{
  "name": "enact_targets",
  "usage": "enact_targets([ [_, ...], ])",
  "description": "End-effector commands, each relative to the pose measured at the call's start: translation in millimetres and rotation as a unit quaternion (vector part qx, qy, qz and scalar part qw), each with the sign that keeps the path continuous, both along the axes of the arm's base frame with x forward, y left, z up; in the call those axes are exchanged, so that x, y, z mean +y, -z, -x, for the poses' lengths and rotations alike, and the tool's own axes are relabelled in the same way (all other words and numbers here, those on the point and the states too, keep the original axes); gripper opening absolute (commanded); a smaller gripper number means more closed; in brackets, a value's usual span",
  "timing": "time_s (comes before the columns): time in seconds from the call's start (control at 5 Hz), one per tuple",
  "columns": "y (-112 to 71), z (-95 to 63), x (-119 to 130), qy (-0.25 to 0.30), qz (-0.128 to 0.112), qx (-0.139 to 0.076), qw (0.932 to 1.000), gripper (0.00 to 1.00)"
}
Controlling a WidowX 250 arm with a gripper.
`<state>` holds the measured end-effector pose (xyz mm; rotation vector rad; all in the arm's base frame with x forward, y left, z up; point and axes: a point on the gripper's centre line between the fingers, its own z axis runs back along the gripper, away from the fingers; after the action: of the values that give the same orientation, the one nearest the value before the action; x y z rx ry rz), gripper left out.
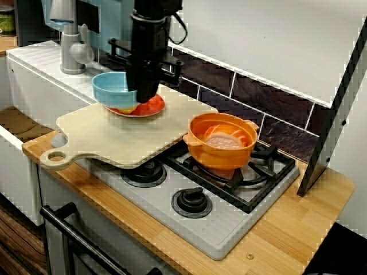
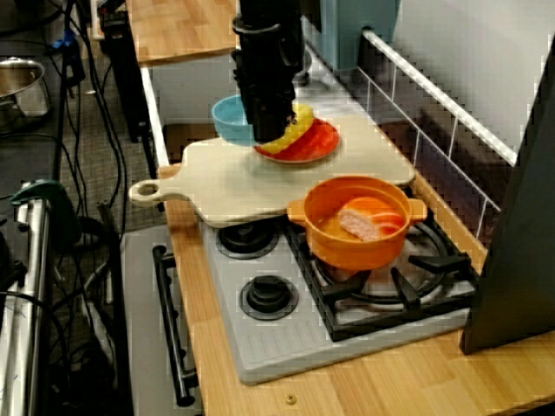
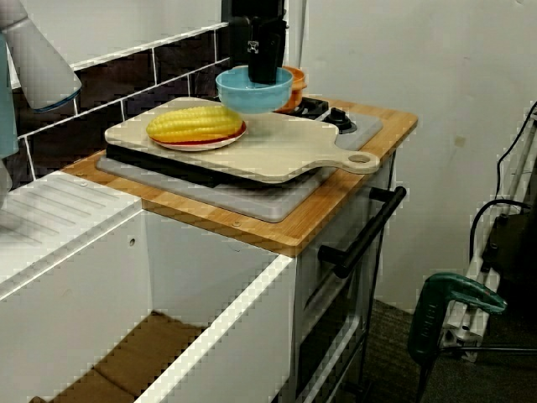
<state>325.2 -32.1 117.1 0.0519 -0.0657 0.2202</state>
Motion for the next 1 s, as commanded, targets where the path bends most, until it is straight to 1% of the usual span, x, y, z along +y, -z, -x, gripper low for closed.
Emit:
enact_targets([
  [0.0, -13.6, -16.8, -5.1, 0.006, 0.003, -0.03, 0.9995, 0.0],
  [0.2, -11.4, -19.7, -11.5, 0.008, -0.001, -0.033, 0.9994, 0.0],
  [0.8, -14.2, -42.5, -24.9, 0.004, -0.001, -0.044, 0.999, 0.0],
])
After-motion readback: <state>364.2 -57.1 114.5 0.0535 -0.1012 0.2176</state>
